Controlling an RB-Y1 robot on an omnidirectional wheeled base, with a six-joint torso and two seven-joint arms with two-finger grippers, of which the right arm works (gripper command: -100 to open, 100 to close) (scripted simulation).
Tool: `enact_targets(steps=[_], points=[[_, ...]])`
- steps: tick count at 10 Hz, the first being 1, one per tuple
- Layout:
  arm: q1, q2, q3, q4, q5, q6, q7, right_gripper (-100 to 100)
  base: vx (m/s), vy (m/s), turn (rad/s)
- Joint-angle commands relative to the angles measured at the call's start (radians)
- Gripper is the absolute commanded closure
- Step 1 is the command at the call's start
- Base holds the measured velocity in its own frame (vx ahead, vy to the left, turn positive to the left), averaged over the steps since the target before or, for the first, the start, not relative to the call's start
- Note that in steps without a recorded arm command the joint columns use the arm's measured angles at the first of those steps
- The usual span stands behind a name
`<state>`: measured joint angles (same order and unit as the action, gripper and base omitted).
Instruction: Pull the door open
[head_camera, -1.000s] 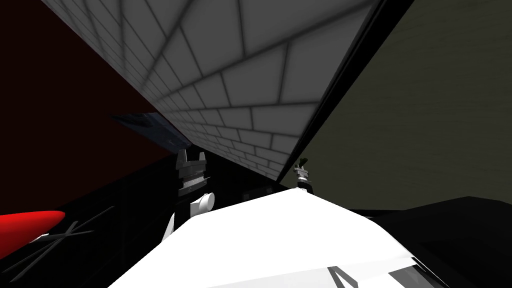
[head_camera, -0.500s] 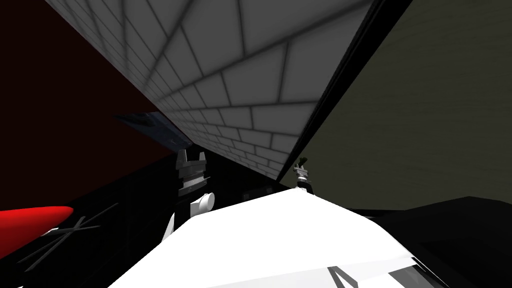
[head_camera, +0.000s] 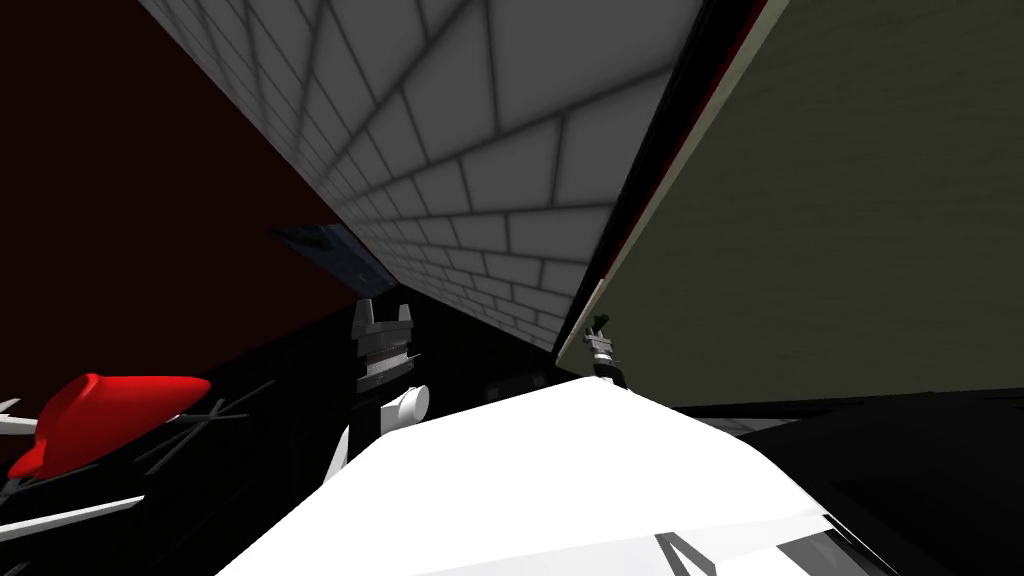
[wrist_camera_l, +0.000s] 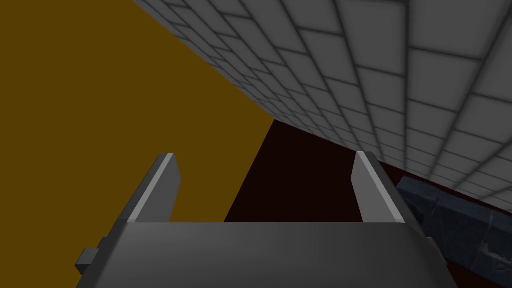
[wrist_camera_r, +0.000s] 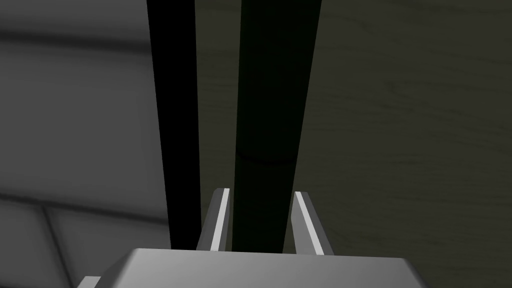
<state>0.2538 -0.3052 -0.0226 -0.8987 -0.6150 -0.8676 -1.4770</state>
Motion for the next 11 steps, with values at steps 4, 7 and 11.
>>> enact_targets(steps=[4, 7, 11], points=[[0.017, -0.017, 0.036, -0.029, 0.019, 0.010, -0.026, 100, -0.198, 0.020, 0.055], [0.037, -0.032, 0.081, -0.044, 0.045, -0.003, -0.053, 100, -0.201, -0.025, 0.070], [0.064, -0.056, 0.139, -0.069, 0.081, -0.024, -0.089, 100, -0.233, 0.014, 0.056]])
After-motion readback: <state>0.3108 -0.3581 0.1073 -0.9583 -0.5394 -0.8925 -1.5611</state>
